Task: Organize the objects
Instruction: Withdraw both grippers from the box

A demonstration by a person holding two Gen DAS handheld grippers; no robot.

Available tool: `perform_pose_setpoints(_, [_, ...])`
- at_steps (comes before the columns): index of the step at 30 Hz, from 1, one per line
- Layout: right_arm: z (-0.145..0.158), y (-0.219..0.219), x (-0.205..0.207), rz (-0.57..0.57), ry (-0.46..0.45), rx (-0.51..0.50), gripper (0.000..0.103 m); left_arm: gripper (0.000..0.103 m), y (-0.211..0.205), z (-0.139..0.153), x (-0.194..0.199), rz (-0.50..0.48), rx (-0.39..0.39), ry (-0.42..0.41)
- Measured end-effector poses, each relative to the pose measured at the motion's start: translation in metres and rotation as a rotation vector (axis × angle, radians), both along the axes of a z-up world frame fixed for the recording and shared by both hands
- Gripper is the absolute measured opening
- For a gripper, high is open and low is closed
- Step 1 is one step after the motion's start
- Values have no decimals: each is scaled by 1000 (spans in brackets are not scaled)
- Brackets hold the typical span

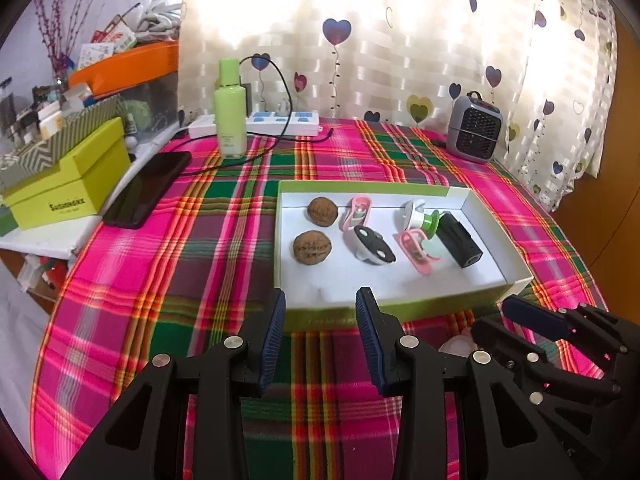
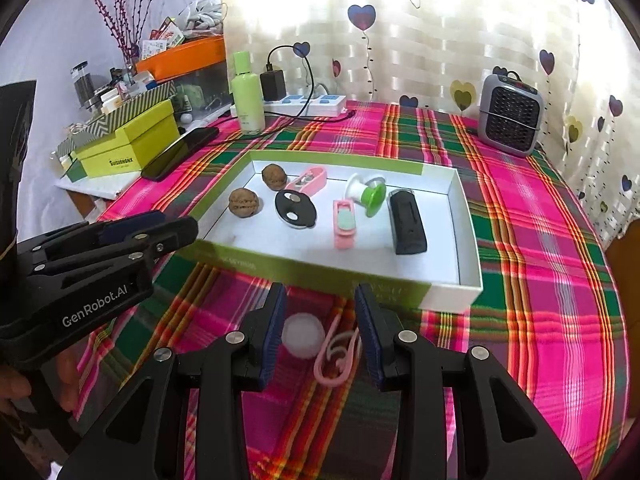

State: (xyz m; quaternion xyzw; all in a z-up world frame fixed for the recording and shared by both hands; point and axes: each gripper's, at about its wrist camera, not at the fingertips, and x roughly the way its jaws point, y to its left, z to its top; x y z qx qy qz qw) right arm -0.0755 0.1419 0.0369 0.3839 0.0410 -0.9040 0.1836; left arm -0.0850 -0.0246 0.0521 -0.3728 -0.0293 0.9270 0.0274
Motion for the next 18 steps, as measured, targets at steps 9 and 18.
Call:
perform_pose_setpoints(9, [-4, 9, 13, -16, 1, -2, 36, 35, 6, 2, 23, -4, -18, 32])
perform_pose_setpoints(18, [-9, 17, 22, -38, -9, -4, 37, 35, 14, -5, 33, -26, -12, 21])
